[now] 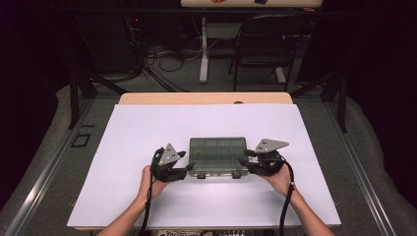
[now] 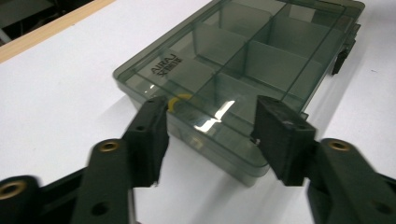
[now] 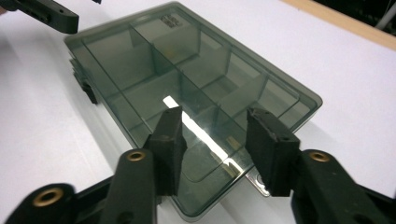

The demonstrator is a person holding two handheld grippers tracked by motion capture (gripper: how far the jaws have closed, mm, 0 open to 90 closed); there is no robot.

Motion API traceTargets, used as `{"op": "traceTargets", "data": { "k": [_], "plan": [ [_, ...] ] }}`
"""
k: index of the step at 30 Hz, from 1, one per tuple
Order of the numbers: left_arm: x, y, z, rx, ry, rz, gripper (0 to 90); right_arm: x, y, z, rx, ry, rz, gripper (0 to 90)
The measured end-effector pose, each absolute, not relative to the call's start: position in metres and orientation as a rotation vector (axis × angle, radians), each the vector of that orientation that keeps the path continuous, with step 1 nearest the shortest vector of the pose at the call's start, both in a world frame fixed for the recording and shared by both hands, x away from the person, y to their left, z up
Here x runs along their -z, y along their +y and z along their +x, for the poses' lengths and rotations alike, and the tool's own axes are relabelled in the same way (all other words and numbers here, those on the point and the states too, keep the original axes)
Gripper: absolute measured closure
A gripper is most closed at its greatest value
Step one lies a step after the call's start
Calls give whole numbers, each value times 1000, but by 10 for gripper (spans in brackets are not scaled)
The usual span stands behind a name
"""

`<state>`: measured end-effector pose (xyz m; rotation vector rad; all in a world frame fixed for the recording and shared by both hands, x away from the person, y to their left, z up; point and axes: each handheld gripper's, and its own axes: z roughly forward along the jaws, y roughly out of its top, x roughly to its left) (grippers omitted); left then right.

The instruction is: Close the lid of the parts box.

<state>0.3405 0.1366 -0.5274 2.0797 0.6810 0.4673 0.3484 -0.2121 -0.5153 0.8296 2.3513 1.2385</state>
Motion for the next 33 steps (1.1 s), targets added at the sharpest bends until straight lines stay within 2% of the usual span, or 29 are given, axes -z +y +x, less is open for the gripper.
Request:
{"op": "traceTargets", "data": {
  "k": [8,13,25,33],
  "plan": [
    [528,140,330,-471,685,2100,213,512,-219,342,-1262,2337,807,274],
    [529,148,326,-480,692,2100,146,510,-221,340,-1267,2315,823,164],
    [528,168,311,-517,747,2072,10,508,-232,324,-1293,2253,845,79],
    [534,173,300,-540,742,2061,1,509,-237,309,-1294,2209,837,58]
  ]
}}
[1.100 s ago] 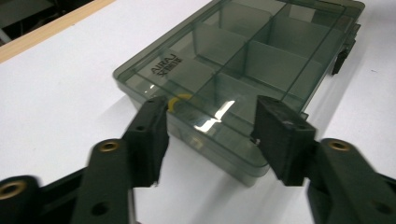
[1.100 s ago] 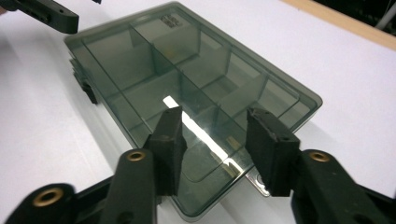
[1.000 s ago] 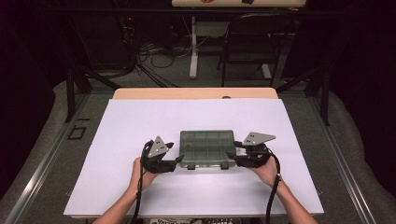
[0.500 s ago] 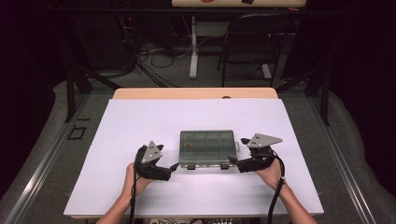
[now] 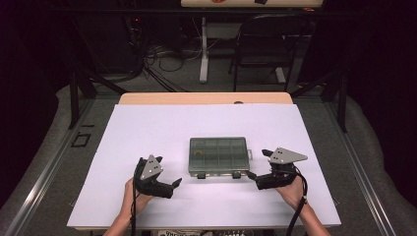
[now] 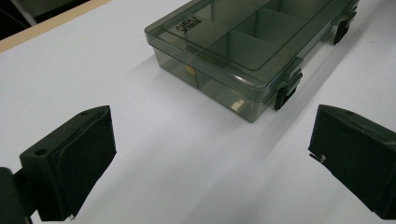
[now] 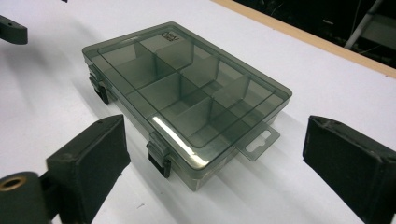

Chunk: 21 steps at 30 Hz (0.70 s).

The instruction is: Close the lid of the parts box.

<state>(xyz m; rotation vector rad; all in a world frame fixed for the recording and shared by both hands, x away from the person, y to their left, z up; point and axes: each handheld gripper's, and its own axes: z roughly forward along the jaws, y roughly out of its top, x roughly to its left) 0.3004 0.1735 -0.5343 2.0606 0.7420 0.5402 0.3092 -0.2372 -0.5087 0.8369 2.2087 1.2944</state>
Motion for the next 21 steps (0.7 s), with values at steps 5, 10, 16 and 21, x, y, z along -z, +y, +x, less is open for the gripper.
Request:
{"op": "traceTargets", "data": {
  "k": [5,10,16,21],
  "plan": [
    [539,179,291,-552,743,2051,1,513,-242,301,-1295,2179,826,48],
    [541,185,285,-582,745,2027,1,513,-246,293,-1303,2139,824,39],
    [546,194,278,-585,758,2027,1,519,-251,285,-1300,2124,845,26],
    [552,200,273,-576,780,2032,1,524,-253,278,-1285,2121,856,18]
  ]
}}
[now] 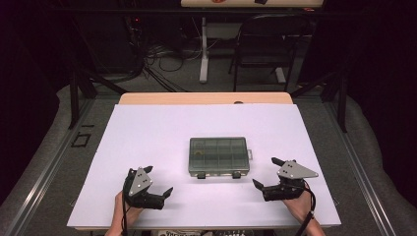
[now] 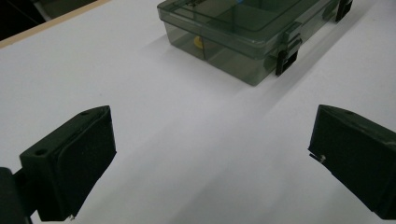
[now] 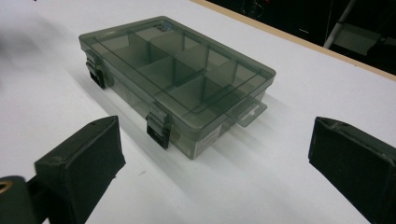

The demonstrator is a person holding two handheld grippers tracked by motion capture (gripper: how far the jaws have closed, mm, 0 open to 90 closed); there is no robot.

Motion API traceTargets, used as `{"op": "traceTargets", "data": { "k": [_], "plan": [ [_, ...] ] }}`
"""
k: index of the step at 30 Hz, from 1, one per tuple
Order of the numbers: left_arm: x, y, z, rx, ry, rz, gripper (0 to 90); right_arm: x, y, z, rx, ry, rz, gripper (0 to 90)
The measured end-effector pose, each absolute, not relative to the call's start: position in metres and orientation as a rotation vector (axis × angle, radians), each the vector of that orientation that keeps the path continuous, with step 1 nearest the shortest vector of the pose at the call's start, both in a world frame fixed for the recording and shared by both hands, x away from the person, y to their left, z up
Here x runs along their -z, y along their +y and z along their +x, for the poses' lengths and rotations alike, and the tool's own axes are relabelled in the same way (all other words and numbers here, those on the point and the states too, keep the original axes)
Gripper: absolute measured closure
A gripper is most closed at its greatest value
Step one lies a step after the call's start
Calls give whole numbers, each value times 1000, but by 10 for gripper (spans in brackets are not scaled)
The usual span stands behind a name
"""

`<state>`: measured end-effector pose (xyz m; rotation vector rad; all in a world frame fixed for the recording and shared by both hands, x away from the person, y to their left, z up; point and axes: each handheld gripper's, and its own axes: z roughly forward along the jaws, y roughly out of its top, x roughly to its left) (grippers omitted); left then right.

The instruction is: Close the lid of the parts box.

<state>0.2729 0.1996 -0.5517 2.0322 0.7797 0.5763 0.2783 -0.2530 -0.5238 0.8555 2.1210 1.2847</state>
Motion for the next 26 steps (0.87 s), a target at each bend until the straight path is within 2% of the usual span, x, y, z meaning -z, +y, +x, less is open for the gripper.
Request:
{"op": "traceTargets", "data": {
  "k": [12,26],
  "plan": [
    [560,209,265,-553,808,2015,1,537,-252,259,-1238,2103,815,0],
    [562,211,264,-552,810,2021,1,542,-258,257,-1269,2105,835,0]
  ]
}}
